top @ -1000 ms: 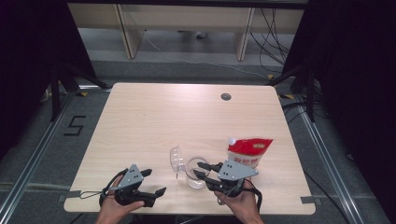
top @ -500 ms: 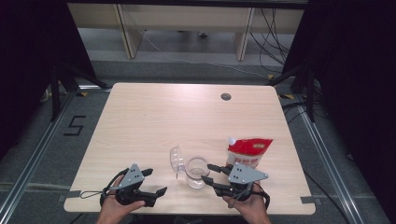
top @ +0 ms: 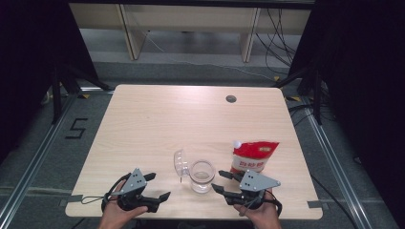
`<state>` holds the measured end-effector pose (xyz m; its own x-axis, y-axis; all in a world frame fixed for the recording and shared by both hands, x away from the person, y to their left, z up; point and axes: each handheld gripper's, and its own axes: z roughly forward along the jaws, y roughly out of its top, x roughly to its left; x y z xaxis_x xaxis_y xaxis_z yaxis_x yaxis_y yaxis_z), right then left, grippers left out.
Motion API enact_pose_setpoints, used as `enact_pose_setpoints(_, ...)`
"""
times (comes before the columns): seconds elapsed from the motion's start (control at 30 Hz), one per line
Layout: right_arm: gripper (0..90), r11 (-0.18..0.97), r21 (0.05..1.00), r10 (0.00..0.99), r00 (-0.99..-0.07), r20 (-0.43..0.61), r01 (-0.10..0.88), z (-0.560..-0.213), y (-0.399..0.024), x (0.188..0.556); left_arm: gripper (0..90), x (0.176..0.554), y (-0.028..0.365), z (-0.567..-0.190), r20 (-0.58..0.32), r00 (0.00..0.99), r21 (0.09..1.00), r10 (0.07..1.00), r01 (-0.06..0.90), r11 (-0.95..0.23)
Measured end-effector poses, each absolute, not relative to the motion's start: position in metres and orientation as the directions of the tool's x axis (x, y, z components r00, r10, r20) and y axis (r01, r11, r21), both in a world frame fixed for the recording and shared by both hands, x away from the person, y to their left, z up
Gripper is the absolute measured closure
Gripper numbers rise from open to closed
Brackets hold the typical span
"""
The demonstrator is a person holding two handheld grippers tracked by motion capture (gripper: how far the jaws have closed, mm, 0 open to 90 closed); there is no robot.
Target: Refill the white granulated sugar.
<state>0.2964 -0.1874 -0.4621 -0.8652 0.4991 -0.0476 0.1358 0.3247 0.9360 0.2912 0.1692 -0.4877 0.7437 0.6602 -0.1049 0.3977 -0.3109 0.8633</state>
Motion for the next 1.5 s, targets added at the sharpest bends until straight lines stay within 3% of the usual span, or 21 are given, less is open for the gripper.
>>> enact_pose_setpoints(0.53, 43.9, 0.313, 0.935, 0.534, -0.845, -0.027, 0.168, -0.463, -0.221, 0.285, 15.9, 0.289, 0.17, -0.487, -0.092, 0.746, 0.863, 0.66, 0.391, -0.321)
enact_pose_setpoints(0.9, 41.4, 0.309, 0.93, 0.635, -0.771, -0.047, 0.198, -0.467, -0.274, 0.273, 15.9, 0.29, 0.169, -0.488, -0.091, 0.748, 0.86, 0.658, 0.392, -0.326)
enact_pose_setpoints(1.07, 37.3, 0.283, 0.92, 0.695, -0.719, -0.001, 0.272, -0.472, -0.295, 0.275, 15.9, 0.289, 0.169, -0.488, -0.092, 0.748, 0.859, 0.658, 0.394, -0.327)
enact_pose_setpoints(1.5, 24.2, 0.291, 0.915, 0.727, -0.687, -0.02, 0.281, -0.48, -0.311, 0.297, 16.5, 0.289, 0.166, -0.491, -0.095, 0.755, 0.854, 0.648, 0.396, -0.336)
